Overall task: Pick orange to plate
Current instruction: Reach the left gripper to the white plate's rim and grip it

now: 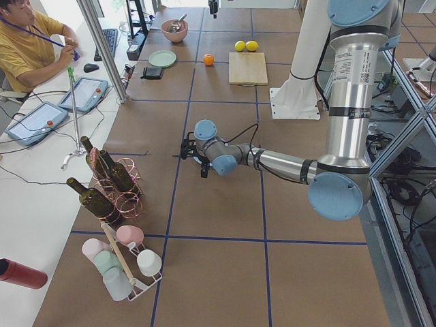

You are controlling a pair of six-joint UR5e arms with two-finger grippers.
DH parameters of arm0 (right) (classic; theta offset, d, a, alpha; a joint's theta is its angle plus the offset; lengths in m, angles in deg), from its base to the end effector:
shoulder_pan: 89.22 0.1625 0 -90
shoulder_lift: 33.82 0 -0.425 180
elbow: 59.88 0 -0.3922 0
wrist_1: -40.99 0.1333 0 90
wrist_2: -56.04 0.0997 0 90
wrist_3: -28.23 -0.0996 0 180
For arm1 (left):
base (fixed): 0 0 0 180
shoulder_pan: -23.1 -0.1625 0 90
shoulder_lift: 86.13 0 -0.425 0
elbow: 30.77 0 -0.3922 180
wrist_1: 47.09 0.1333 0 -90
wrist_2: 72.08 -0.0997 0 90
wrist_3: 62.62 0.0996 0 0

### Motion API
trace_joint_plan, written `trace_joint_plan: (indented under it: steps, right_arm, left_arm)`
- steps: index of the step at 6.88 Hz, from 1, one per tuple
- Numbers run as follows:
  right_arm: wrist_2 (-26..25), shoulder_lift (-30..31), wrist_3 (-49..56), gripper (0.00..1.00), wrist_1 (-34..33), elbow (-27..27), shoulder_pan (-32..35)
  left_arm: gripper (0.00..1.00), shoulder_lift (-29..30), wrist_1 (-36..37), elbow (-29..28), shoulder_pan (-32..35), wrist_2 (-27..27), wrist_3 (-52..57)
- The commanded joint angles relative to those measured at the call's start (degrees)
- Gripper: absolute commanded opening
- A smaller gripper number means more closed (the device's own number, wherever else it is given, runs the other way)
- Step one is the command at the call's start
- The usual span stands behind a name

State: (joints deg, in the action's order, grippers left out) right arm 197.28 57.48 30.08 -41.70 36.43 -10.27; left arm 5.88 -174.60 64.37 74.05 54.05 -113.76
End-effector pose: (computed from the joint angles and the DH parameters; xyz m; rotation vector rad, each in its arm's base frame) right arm -0.0397 -0.4933 0.5928 0.1289 -0.9074 -0.3054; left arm 0.2769 -0.4598 0.5256 0.1077 0.9529 0.0510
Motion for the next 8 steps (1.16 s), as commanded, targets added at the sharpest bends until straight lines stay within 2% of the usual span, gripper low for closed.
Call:
trace_joint_plan:
  steps: [1, 3, 5, 7, 8]
  right_arm:
    - [1.2, 0.1, -0.2, 1.00, -0.1, -0.4, -0.1]
    - [1.5, 0.1, -0.3, 1.00, 0.0, -0.8, -0.1]
    - [1.5, 0.1, -0.2, 1.00, 0.0, -0.9, -0.1]
    - [1.5, 0.1, -0.3, 1.00, 0.0, -0.9, -0.1]
    - [1.5, 0.1, -0.3, 1.00, 0.0, -0.5, -0.1]
  left_arm:
    - [0.92, 1.8, 0.1, -1.4, -2.3, -1.3, -0.7]
    - [0.85, 2.7, 0.1, -3.2, -2.8, -1.3, -0.7]
    - [0.82, 3.7, 0.1, -4.4, -3.6, -1.4, -0.6]
    - [0.58, 4.2, 0.1, -5.0, -3.9, -1.3, -0.6]
    - [0.01, 4.2, 0.1, -4.9, -4.0, -1.3, -0.5]
